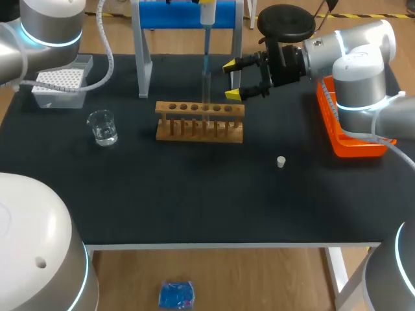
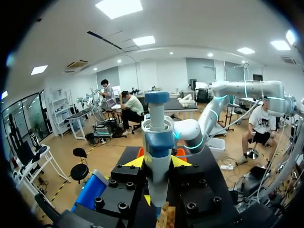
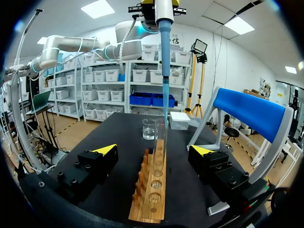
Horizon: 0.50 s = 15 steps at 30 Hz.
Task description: Invert the test tube, pick up the pipette, mount the tip to pipette, aspirate from beaker and dispense into the tube, eject the tip, return the pipette, and cap with the stopper.
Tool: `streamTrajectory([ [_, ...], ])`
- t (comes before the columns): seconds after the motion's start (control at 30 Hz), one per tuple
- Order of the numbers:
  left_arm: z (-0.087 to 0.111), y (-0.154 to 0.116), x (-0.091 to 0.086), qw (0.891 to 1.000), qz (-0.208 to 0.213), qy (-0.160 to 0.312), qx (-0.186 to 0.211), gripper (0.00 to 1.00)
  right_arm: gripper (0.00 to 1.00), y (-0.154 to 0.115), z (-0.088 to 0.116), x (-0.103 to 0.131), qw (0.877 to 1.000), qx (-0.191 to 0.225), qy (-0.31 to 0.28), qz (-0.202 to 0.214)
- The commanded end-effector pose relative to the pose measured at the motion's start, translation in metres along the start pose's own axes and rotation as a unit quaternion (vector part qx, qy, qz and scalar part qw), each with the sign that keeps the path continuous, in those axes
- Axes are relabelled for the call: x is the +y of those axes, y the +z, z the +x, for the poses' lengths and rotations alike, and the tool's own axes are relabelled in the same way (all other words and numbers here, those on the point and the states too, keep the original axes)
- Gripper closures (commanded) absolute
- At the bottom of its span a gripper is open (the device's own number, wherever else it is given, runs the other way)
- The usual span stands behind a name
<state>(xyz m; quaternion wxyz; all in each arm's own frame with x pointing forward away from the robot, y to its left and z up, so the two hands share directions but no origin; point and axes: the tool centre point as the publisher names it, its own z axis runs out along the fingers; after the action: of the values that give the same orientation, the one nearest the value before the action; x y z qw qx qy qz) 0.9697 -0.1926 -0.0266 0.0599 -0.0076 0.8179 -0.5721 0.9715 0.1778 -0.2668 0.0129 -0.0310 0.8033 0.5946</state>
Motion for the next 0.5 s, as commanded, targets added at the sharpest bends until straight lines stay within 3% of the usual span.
streamTrajectory([
  [0.03, 0.0015, -0.0009, -0.0026, 1.000, -0.002, -0.001, 0.000, 1.00, 0.00, 0.0003, -0.0004, -0.0007, 1.000, 0.000, 0.000, 0.000],
  [0.5, 0.0029, -0.0019, -0.0090, 1.000, -0.005, 0.000, -0.003, 1.00, 0.00, 0.0003, -0.0004, -0.0007, 1.000, 0.000, 0.000, 0.000],
])
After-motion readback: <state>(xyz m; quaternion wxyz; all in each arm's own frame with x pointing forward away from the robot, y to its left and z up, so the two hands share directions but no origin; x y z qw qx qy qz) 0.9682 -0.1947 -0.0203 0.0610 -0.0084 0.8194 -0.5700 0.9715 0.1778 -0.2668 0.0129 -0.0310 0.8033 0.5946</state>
